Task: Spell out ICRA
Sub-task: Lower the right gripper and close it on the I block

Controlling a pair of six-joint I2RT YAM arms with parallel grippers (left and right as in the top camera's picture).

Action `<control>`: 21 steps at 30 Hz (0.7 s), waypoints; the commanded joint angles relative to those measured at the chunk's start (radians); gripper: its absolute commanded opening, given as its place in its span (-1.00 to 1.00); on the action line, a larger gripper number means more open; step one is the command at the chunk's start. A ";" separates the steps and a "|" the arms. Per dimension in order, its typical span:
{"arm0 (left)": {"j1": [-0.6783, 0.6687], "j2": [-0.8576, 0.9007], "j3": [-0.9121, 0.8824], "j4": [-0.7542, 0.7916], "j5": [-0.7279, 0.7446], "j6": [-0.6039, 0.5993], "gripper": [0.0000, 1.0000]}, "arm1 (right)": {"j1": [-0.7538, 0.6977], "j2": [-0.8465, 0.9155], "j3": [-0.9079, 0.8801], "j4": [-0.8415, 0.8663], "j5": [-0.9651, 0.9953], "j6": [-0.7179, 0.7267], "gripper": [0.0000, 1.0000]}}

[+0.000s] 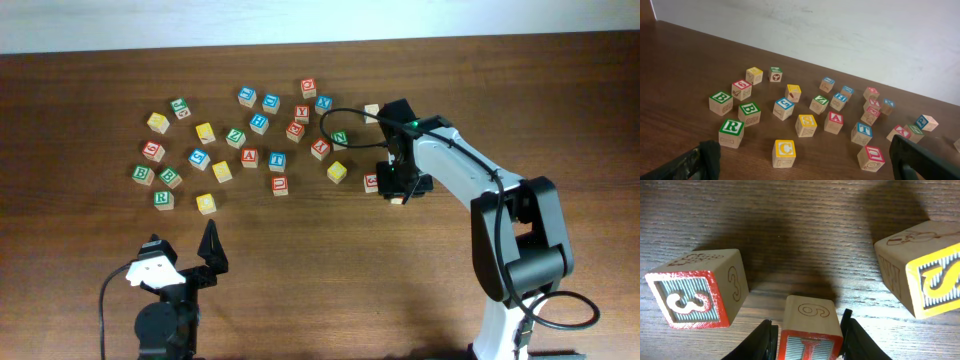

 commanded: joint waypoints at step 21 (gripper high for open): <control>0.002 -0.004 -0.006 0.002 -0.011 0.015 0.98 | 0.001 -0.109 0.159 -0.235 -0.081 0.016 -0.64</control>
